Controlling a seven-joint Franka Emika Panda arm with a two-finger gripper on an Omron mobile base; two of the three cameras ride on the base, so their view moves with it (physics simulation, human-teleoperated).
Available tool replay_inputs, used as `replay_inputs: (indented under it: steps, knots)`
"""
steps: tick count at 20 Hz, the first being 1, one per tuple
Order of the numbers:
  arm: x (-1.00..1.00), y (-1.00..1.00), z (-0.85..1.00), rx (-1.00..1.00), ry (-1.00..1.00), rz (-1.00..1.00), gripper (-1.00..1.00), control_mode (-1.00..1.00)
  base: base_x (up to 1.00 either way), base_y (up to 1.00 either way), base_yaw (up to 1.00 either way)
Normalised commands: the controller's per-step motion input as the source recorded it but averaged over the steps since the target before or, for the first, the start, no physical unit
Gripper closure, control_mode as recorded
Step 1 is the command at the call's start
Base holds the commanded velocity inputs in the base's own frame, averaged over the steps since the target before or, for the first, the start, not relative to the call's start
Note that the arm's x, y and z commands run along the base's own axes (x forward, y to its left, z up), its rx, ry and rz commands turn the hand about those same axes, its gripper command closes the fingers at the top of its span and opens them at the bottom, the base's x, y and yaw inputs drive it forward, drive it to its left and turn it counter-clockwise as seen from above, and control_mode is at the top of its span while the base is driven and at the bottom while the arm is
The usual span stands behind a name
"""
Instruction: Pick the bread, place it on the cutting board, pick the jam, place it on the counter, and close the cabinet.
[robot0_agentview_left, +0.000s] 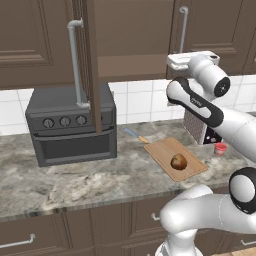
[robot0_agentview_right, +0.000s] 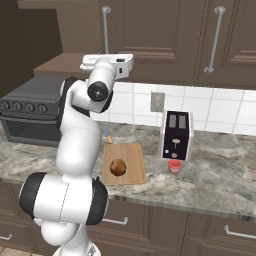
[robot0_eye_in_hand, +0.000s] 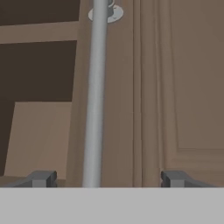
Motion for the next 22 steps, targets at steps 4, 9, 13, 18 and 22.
replay_inputs:
  steps: [4, 9, 13, 18, 22]
  knots:
    - [-0.13, 0.00, 0.00, 0.00, 0.00, 0.00, -1.00, -1.00, 0.00, 0.00, 0.00]
    - [-0.26, 0.01, 0.00, 0.00, 0.00, 0.00, -1.00, -1.00, 0.00, 0.00, 0.00]
    - [-0.28, 0.08, 0.02, 0.00, 0.00, 0.00, -1.00, -1.00, 0.00, 0.00, 0.00]
    - [-0.28, 0.17, 0.05, 0.00, 0.00, 0.00, -1.00, -1.00, 0.00, 0.00, 0.00]
    - [-0.24, 0.22, 0.09, 0.00, 0.00, 0.00, -1.00, -1.00, 0.00, 0.00, 0.00]
